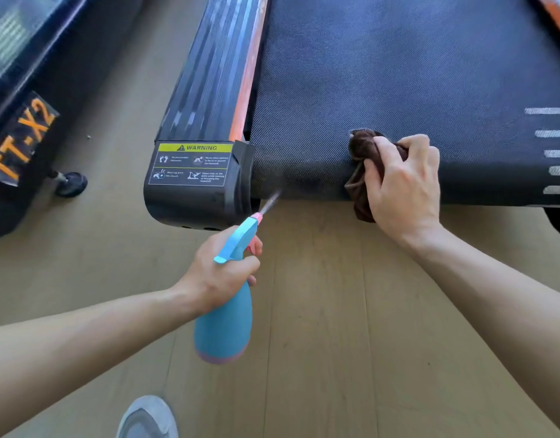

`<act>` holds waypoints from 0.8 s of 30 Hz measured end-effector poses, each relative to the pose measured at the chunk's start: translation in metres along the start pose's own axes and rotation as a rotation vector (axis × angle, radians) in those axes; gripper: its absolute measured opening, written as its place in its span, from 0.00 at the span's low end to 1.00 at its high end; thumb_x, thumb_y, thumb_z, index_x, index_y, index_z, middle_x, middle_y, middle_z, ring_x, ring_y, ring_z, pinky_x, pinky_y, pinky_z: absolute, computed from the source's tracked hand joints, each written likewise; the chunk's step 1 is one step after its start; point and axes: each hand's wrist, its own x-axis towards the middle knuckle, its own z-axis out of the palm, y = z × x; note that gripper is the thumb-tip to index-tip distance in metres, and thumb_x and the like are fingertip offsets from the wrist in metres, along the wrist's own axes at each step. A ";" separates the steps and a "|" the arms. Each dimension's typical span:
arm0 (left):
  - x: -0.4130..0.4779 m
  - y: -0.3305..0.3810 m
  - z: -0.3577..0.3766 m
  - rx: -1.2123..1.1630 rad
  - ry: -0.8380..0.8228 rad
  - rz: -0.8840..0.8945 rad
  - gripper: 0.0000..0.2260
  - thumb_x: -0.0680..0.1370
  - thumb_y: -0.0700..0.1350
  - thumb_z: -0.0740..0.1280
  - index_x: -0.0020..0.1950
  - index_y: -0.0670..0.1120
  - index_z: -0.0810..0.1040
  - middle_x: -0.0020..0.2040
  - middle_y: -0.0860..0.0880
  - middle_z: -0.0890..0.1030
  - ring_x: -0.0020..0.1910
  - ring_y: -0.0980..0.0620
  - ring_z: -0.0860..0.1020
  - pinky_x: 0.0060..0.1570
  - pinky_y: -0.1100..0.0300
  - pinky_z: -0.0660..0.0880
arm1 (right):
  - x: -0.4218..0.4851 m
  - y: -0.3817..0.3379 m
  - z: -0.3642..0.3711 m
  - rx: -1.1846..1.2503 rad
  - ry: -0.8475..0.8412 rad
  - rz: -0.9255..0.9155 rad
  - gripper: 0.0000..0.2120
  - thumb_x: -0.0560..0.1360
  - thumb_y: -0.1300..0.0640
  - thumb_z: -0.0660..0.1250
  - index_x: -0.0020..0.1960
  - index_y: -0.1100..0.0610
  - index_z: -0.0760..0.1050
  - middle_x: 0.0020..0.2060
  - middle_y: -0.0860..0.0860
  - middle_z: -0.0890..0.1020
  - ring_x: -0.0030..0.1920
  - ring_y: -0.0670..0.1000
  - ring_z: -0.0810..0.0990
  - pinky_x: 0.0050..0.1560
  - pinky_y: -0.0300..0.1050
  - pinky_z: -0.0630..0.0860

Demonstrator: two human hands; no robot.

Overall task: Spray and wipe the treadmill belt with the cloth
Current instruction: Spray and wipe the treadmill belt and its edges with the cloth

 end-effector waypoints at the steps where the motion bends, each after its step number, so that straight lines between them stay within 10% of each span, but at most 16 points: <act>1: -0.001 -0.002 -0.002 0.004 0.009 -0.014 0.12 0.66 0.45 0.63 0.47 0.44 0.78 0.44 0.47 0.81 0.32 0.49 0.85 0.40 0.59 0.76 | 0.002 -0.004 0.001 0.010 0.004 -0.011 0.19 0.83 0.48 0.59 0.69 0.56 0.75 0.58 0.62 0.72 0.54 0.65 0.72 0.56 0.57 0.73; 13: -0.008 0.016 -0.029 -0.065 0.058 0.060 0.19 0.65 0.44 0.63 0.55 0.49 0.81 0.55 0.60 0.82 0.32 0.48 0.85 0.44 0.60 0.77 | -0.007 -0.113 0.058 -0.142 0.077 -0.278 0.16 0.79 0.51 0.66 0.64 0.56 0.78 0.51 0.59 0.78 0.45 0.61 0.75 0.39 0.54 0.72; 24: -0.001 0.015 -0.027 -0.079 -0.057 0.078 0.15 0.65 0.43 0.63 0.51 0.46 0.80 0.57 0.52 0.82 0.31 0.49 0.84 0.40 0.58 0.80 | -0.006 -0.024 0.027 -0.183 0.166 -0.399 0.14 0.83 0.53 0.63 0.64 0.58 0.79 0.50 0.63 0.78 0.44 0.62 0.75 0.42 0.57 0.76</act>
